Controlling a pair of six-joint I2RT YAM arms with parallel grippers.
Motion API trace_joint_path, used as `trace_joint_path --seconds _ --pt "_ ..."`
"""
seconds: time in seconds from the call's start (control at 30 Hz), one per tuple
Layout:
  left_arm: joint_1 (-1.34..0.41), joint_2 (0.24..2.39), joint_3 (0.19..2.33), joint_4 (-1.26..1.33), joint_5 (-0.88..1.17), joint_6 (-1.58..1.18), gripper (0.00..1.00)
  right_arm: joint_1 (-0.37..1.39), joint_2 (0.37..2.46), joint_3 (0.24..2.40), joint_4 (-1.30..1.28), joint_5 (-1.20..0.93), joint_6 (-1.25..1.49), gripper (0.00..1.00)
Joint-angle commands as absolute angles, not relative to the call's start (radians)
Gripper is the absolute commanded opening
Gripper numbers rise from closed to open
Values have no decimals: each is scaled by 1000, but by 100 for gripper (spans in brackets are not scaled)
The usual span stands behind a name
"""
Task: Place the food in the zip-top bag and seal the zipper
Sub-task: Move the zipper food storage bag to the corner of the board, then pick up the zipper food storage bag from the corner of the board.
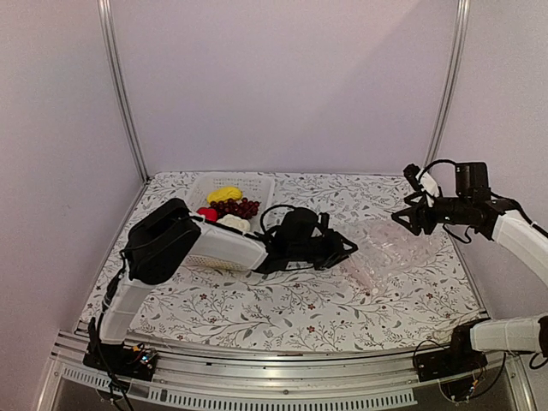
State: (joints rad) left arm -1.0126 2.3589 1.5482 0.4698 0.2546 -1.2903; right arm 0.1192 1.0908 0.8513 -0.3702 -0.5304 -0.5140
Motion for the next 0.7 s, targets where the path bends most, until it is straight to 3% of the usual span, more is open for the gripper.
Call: trace_joint_path --seconds 0.0,0.23,0.43,0.67 --pt "-1004 2330 1602 424 211 -1216 46 218 1133 854 -367 -410 -509 67" --pt "-1009 2113 1473 92 -22 -1052 63 441 1251 857 -345 -174 -483 58" --pt "-1007 1941 1301 -33 -150 -1006 63 606 1366 903 -333 -11 -463 57" --pt "-1009 1720 1143 -166 -397 -969 63 737 1579 1040 -378 325 -432 57"
